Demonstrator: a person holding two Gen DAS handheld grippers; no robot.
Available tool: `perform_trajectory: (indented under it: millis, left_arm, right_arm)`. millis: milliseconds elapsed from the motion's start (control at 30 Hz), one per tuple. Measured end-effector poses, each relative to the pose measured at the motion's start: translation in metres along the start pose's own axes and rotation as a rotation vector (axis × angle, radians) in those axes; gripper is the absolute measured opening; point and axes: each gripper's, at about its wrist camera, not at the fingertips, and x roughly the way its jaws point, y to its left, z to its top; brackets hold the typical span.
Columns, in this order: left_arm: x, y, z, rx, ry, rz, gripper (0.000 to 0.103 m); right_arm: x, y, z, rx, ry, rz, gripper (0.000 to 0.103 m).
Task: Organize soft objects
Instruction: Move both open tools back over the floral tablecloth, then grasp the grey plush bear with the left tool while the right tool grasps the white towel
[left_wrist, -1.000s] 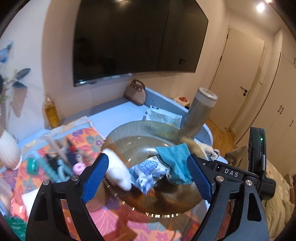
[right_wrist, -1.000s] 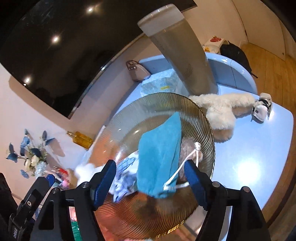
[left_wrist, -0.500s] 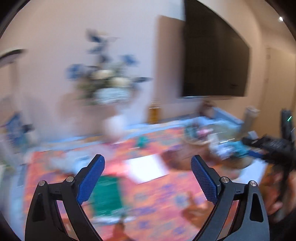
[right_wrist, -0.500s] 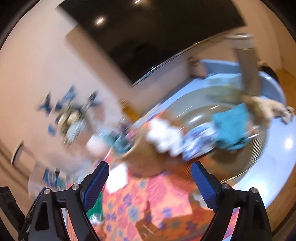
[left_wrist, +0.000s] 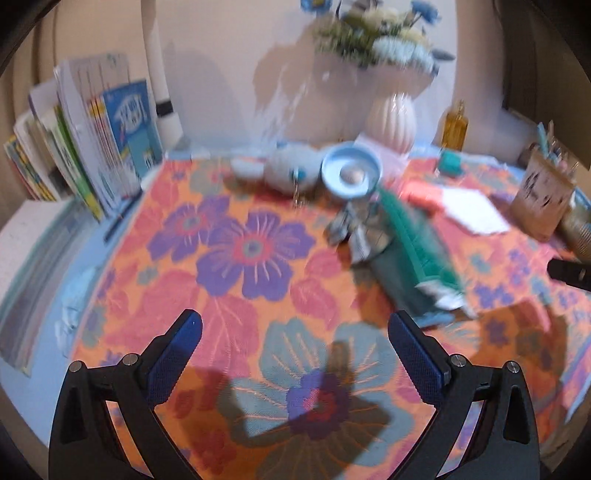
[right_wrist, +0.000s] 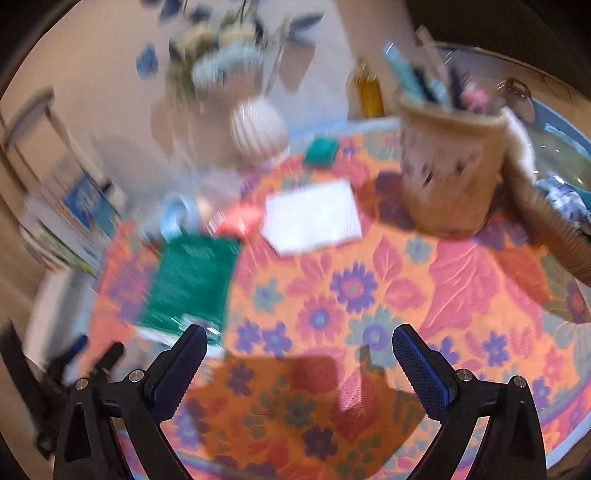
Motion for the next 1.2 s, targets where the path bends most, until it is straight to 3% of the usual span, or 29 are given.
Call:
perform_trajectory:
  millis: [167, 333, 467, 767, 833, 933, 1100, 1200]
  left_arm:
    - [0.008, 0.0, -0.005, 0.002, 0.024, -0.018, 0.101]
    - [0.022, -0.013, -0.009, 0.071, 0.107, -0.015, 0.101]
    - [0.022, -0.017, -0.01, 0.098, 0.112, -0.034, 0.101]
    - [0.019, 0.002, -0.006, 0.001, 0.113, -0.074, 0.101]
    - [0.016, 0.008, -0.001, -0.011, 0.144, -0.081, 0.101]
    - [-0.001, 0.02, 0.022, -0.012, 0.148, -0.062, 0.101]
    - [-0.017, 0.046, 0.083, -0.098, 0.096, -0.079, 0.101]
    - [0.001, 0.047, 0.116, -0.128, 0.081, -0.086, 0.101]
  right_arm:
    - [0.033, -0.005, -0.016, -0.074, 0.038, -0.131, 0.101]
    - [0.046, 0.002, -0.021, -0.149, 0.02, -0.216, 0.103]
    - [0.047, 0.005, -0.02, -0.157, 0.02, -0.213, 0.103]
    - [0.05, 0.005, -0.019, -0.164, 0.028, -0.199, 0.103]
    - [0.048, 0.005, -0.018, -0.17, 0.061, -0.203, 0.103]
    - [0.045, 0.006, -0.006, -0.162, 0.139, -0.184, 0.103]
    - [0.039, 0.01, 0.036, -0.16, 0.11, -0.16, 0.103]
    - [0.06, 0.011, 0.058, -0.169, 0.125, -0.189, 0.103]
